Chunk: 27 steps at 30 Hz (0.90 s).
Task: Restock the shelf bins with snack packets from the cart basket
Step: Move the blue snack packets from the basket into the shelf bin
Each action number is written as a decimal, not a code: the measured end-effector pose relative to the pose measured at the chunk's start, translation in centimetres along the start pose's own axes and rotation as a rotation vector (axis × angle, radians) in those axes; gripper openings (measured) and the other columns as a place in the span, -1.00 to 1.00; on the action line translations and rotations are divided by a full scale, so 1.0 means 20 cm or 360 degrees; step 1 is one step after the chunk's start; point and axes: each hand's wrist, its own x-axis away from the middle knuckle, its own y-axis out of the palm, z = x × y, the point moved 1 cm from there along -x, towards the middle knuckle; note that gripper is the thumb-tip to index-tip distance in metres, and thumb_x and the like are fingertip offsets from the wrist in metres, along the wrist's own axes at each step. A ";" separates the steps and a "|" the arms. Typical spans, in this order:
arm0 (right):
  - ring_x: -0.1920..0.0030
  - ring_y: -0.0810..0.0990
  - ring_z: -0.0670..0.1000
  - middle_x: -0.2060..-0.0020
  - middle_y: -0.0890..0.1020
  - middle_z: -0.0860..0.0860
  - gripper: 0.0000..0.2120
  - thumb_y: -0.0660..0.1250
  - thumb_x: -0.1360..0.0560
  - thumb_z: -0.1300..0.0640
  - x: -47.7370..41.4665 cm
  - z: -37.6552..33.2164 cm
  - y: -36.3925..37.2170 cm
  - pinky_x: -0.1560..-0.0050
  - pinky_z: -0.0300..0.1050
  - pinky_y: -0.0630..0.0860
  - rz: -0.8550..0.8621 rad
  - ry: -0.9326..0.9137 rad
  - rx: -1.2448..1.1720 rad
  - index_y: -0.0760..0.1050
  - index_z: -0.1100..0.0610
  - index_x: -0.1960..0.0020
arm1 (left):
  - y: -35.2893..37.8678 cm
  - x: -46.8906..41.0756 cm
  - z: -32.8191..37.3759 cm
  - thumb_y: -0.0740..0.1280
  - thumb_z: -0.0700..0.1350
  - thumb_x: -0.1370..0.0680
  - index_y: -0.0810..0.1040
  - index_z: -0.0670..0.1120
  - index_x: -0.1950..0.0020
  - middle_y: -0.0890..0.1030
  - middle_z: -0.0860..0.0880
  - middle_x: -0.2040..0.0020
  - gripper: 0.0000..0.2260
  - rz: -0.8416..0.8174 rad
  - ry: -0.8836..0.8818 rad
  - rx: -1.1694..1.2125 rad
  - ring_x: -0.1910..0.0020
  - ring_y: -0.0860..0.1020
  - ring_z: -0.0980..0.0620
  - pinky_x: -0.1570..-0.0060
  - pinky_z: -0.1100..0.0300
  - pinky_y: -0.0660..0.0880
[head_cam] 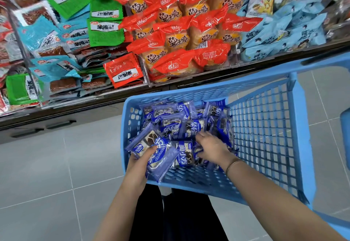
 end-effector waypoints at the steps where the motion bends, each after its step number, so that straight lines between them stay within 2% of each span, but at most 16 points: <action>1: -0.14 0.53 0.08 -0.09 0.53 0.06 -0.63 0.42 -0.42 0.11 0.01 0.00 -0.01 -0.11 -0.04 0.52 0.0003 0.0021 -0.0047 0.37 0.11 -0.15 | -0.01 0.00 0.00 0.37 -0.23 -0.50 0.54 -0.13 -0.22 0.68 -0.10 0.00 -0.71 0.0014 0.0003 0.0019 0.07 0.64 -0.04 0.00 0.05 0.53; 3: 0.10 0.60 0.01 0.09 0.55 -0.02 -0.71 0.41 -0.44 0.13 0.07 0.02 -0.04 0.06 -0.10 0.59 0.0126 0.0109 -0.0242 0.36 0.01 -0.06 | -0.01 -0.01 0.01 0.38 -0.21 -0.49 0.56 -0.08 -0.17 0.70 -0.05 0.04 -0.74 0.0030 0.0022 0.0034 0.10 0.66 0.00 0.03 0.06 0.54; 5: 0.20 0.57 -0.10 0.07 0.52 -0.10 -0.66 0.41 -0.44 0.13 0.13 0.03 -0.10 0.21 -0.26 0.57 0.0407 0.0219 -0.0564 0.39 -0.06 -0.14 | -0.01 -0.02 0.01 0.39 -0.20 -0.48 0.57 -0.03 -0.10 0.71 0.00 0.09 -0.79 0.0035 0.0038 0.0009 0.11 0.66 0.03 0.01 0.05 0.54; 7: 0.30 0.58 -0.14 0.05 0.53 -0.14 -0.68 0.42 -0.44 0.14 0.20 0.02 -0.16 0.32 -0.40 0.48 0.0722 0.0356 -0.1178 0.45 -0.11 -0.12 | 0.00 -0.03 0.00 0.41 -0.20 -0.47 0.57 -0.03 -0.07 0.71 -0.02 0.08 -0.80 0.0061 0.0037 0.0000 0.07 0.66 -0.01 -0.07 0.02 0.53; 9: 0.27 0.62 -0.14 0.08 0.58 -0.09 -0.74 0.46 -0.40 0.14 0.26 -0.02 -0.20 0.26 -0.35 0.53 0.0899 0.0495 -0.2080 0.50 -0.13 0.01 | 0.01 -0.04 -0.01 0.46 -0.17 -0.41 0.55 -0.05 -0.11 0.69 -0.07 0.01 -0.71 0.0084 0.0016 -0.0003 -0.02 0.64 -0.07 -0.17 -0.05 0.50; 11: 0.16 0.64 -0.01 0.10 0.62 -0.01 -0.72 0.52 -0.28 0.08 0.30 -0.10 -0.20 0.18 -0.14 0.59 0.0725 0.0486 -0.2770 0.53 -0.04 0.06 | 0.02 -0.04 -0.02 0.47 -0.14 -0.39 0.52 -0.07 -0.17 0.69 -0.07 0.00 -0.64 0.0085 -0.0010 -0.0028 -0.04 0.64 -0.09 -0.21 -0.08 0.49; 12: 0.16 0.63 0.03 0.11 0.62 0.03 -0.70 0.52 -0.24 0.07 0.30 -0.14 -0.19 0.21 -0.09 0.59 0.0565 0.0458 -0.2959 0.52 0.01 0.07 | 0.03 -0.04 -0.02 0.46 -0.14 -0.40 0.52 -0.07 -0.17 0.70 -0.07 0.02 -0.65 0.0073 -0.0006 -0.0046 -0.01 0.65 -0.08 -0.20 -0.08 0.50; 14: 0.20 0.62 0.05 0.13 0.59 0.09 -0.72 0.49 -0.27 0.13 0.30 -0.25 -0.16 0.24 -0.08 0.58 0.0351 0.0469 -0.3053 0.48 0.06 0.08 | 0.05 -0.03 -0.02 0.47 -0.06 -0.38 0.52 -0.06 -0.19 0.71 -0.05 0.03 -0.60 0.0020 -0.0004 -0.0087 0.02 0.66 -0.04 -0.18 -0.07 0.50; 16: 0.23 0.60 0.02 0.18 0.55 0.08 -0.81 0.47 -0.36 0.18 0.29 -0.35 -0.13 0.26 -0.10 0.59 0.0322 0.0519 -0.2932 0.47 0.08 0.12 | 0.06 -0.01 -0.02 0.49 0.12 -0.28 0.49 0.06 -0.20 0.69 0.03 -0.03 -0.48 -0.0075 0.0011 -0.0150 -0.04 0.64 0.06 -0.14 0.01 0.50; 18: 0.27 0.56 -0.06 0.27 0.50 -0.01 -0.85 0.46 -0.41 0.15 0.28 -0.42 -0.10 0.29 -0.16 0.58 0.0334 0.0476 -0.2667 0.47 0.07 0.17 | 0.07 0.02 -0.02 0.53 0.17 -0.25 0.47 0.13 -0.11 0.68 0.20 0.06 -0.50 -0.0178 0.0084 -0.0256 0.04 0.62 0.26 0.06 0.24 0.51; 19: 0.28 0.53 -0.08 0.31 0.47 -0.03 -0.84 0.46 -0.41 0.11 0.28 -0.45 -0.10 0.30 -0.19 0.55 0.0324 0.0416 -0.2519 0.47 0.08 0.17 | 0.07 0.02 -0.02 0.55 0.11 -0.29 0.46 0.12 -0.06 0.67 0.28 0.14 -0.57 -0.0202 0.0128 -0.0284 0.13 0.61 0.35 0.17 0.35 0.50; 20: 0.28 0.50 -0.07 0.32 0.45 -0.03 -0.83 0.45 -0.42 0.07 0.27 -0.46 -0.09 0.30 -0.20 0.51 0.0319 0.0355 -0.2378 0.47 0.08 0.17 | 0.06 0.03 -0.02 0.54 0.02 -0.33 0.48 0.09 -0.05 0.67 0.29 0.17 -0.62 -0.0212 0.0160 -0.0293 0.18 0.62 0.35 0.25 0.41 0.51; 21: 0.27 0.48 -0.05 0.31 0.45 -0.02 -0.83 0.45 -0.42 0.04 0.27 -0.47 -0.09 0.29 -0.19 0.47 0.0306 0.0308 -0.2270 0.48 0.07 0.18 | 0.05 0.03 -0.01 0.55 -0.06 -0.32 0.52 0.03 -0.07 0.70 0.21 0.14 -0.62 -0.0234 0.0189 -0.0290 0.16 0.65 0.26 0.26 0.40 0.53; 23: 0.20 0.53 -0.05 0.24 0.54 -0.03 -0.89 0.39 -0.46 -0.03 0.26 -0.46 -0.09 0.26 -0.21 0.46 0.0178 0.0293 -0.2244 0.56 0.00 0.17 | 0.02 0.05 0.02 0.56 -0.16 -0.25 0.58 -0.05 -0.11 0.71 -0.01 0.03 -0.55 -0.0236 0.0212 -0.0280 0.08 0.68 0.04 0.17 0.23 0.57; 25: 0.09 0.57 -0.05 0.11 0.63 -0.06 -0.82 0.27 -0.54 -0.06 0.24 -0.40 -0.06 0.23 -0.23 0.52 0.0051 0.0482 -0.2407 0.63 -0.05 0.09 | -0.03 0.06 0.05 0.50 -0.20 -0.30 0.57 -0.08 -0.16 0.70 -0.09 -0.02 -0.56 -0.0164 0.0246 -0.0235 0.06 0.68 -0.05 0.10 0.10 0.56; 27: 0.13 0.58 -0.01 0.14 0.61 0.00 -0.79 0.25 -0.57 0.00 0.21 -0.28 -0.01 0.26 -0.22 0.53 0.0169 0.0887 -0.2492 0.60 0.07 -0.03 | -0.08 0.08 0.08 0.41 -0.23 -0.43 0.53 -0.12 -0.23 0.68 -0.12 -0.05 -0.63 -0.0117 0.0262 -0.0087 0.04 0.67 -0.07 0.13 0.10 0.58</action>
